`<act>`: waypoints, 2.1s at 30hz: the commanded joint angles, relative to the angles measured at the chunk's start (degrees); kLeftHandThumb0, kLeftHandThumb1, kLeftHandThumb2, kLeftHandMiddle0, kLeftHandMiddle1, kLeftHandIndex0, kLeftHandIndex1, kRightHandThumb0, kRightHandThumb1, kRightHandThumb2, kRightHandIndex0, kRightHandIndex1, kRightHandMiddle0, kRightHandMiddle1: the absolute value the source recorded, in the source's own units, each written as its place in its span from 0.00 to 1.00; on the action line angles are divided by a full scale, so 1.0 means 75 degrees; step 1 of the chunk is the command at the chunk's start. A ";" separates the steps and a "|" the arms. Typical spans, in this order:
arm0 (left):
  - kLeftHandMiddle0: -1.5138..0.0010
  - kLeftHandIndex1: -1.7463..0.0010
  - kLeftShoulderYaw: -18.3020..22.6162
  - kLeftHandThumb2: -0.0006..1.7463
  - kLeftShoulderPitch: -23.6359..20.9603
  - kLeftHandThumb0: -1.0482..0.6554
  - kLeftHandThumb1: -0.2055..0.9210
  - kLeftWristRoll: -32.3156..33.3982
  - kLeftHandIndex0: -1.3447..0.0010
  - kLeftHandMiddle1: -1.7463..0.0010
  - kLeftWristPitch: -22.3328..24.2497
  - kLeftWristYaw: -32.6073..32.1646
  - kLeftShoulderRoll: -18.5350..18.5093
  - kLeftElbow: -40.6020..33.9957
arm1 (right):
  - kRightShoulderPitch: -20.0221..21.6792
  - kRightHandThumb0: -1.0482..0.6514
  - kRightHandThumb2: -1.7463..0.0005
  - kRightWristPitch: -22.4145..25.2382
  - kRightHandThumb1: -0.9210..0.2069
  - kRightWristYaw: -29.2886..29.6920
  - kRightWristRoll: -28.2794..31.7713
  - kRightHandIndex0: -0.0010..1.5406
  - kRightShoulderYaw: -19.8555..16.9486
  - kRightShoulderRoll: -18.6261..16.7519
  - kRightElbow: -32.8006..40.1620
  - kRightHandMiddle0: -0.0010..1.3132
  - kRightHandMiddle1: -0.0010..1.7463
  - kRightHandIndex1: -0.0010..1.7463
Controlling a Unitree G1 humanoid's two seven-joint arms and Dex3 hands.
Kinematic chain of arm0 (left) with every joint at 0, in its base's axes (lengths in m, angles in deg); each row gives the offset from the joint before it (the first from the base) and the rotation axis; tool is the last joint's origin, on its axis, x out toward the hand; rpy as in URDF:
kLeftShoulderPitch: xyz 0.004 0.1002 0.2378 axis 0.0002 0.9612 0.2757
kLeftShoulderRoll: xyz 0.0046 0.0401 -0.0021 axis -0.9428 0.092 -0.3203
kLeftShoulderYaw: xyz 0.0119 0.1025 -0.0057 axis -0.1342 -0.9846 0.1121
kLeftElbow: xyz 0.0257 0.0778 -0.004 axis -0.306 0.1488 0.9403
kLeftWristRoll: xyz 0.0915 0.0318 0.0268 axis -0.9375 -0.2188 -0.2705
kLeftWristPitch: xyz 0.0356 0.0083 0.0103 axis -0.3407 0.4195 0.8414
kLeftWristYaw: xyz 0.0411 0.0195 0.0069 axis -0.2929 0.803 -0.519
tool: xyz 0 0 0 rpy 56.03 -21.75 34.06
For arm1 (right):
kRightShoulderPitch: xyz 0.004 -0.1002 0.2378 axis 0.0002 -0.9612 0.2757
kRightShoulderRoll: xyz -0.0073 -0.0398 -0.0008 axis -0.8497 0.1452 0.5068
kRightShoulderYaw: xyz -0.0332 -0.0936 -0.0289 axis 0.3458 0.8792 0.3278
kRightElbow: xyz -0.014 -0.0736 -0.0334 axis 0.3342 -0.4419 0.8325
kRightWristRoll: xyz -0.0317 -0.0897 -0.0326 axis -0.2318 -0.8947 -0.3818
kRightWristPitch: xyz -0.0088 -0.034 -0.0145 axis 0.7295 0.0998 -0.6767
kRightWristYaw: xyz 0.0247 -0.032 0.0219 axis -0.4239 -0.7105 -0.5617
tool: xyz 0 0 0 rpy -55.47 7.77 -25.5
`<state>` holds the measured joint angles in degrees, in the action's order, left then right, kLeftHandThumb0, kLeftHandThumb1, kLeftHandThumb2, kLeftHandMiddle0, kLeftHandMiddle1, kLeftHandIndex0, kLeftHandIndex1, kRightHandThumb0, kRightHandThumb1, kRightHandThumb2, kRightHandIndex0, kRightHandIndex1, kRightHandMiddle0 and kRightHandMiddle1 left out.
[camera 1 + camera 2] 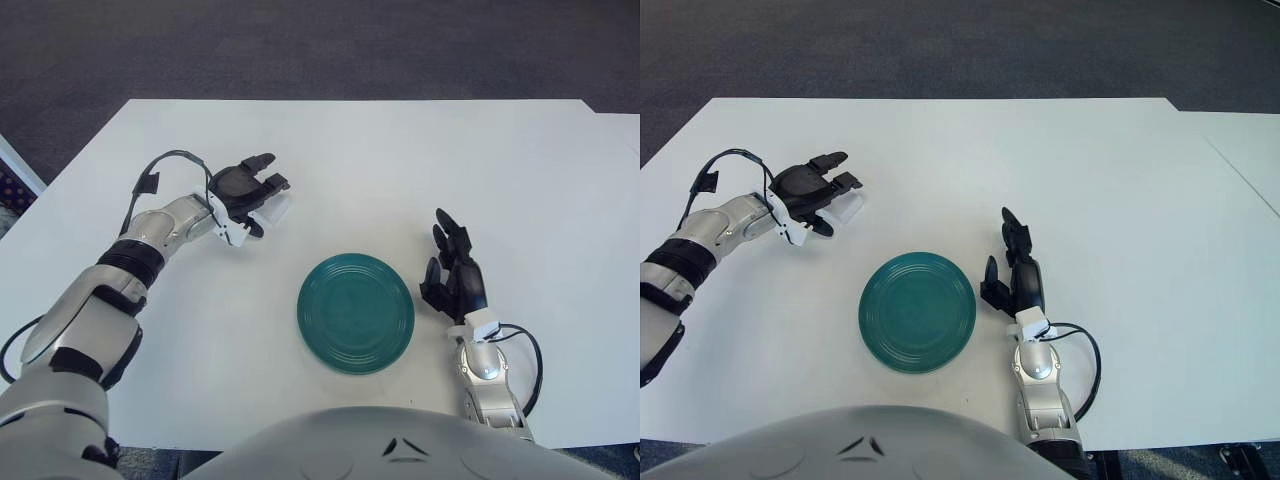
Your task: Put the charger into the plate.
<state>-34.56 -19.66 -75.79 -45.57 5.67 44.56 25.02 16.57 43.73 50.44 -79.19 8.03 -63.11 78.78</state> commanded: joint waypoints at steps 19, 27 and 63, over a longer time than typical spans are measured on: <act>0.92 0.56 -0.0559 0.08 -0.0722 0.05 1.00 -0.0472 0.97 1.00 -0.0629 0.0467 -0.0424 0.0050 | -0.0185 0.15 0.47 0.0625 0.00 0.0219 -0.0040 0.15 -0.0031 -0.0246 0.0559 0.00 0.27 0.01; 0.92 0.56 -0.0587 0.09 -0.0842 0.05 1.00 -0.0454 0.98 1.00 -0.0552 0.0483 -0.0362 0.0238 | -0.0255 0.16 0.48 0.0763 0.00 -0.0235 0.1103 0.15 -0.0013 -0.0488 0.0686 0.00 0.28 0.01; 0.91 0.58 -0.0620 0.08 -0.1232 0.03 1.00 -0.0217 0.99 1.00 0.0179 -0.0310 0.0366 0.1925 | 0.6853 0.35 0.38 0.2100 0.47 -1.1174 0.0672 0.55 0.2680 0.4531 -0.1959 0.50 0.68 0.69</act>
<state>-38.77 -27.44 -77.62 -45.44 6.26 45.97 36.48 23.96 39.67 37.22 -72.57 9.66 -56.46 73.96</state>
